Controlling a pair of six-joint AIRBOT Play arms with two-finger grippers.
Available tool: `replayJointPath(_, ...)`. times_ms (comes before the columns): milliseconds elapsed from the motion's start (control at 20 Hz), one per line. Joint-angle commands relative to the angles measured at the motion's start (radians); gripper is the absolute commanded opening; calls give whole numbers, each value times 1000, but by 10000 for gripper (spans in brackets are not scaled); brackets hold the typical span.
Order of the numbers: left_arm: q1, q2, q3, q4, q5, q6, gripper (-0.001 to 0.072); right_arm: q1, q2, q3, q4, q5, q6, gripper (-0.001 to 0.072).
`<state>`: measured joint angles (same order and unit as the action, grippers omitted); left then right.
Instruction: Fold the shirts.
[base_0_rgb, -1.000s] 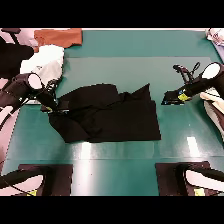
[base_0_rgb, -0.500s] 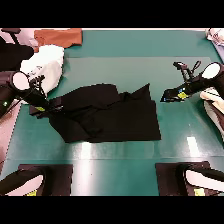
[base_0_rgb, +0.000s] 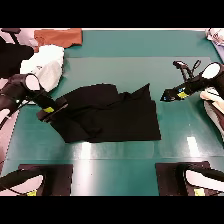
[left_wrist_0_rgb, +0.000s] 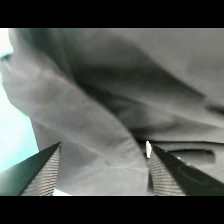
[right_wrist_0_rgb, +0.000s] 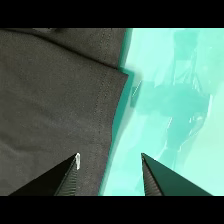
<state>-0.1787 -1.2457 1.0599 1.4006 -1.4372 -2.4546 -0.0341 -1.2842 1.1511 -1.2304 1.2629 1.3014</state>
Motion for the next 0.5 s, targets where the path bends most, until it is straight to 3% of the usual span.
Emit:
replayJointPath(0,-48,-47,0,11,-7,-138,629,0,0,0,0,5,-10,461)
replayJointPath(150,-67,-47,-1,37,43,-254,628,0,0,0,0,16,-11,461)
replayJointPath(250,-67,-47,-3,72,32,-261,584,0,0,0,0,23,-11,461)
replayJointPath(300,-67,-47,-5,90,32,-261,494,0,0,0,0,23,-11,461)
replayJointPath(450,-67,-73,-5,87,19,-221,490,0,0,0,0,23,-11,461)
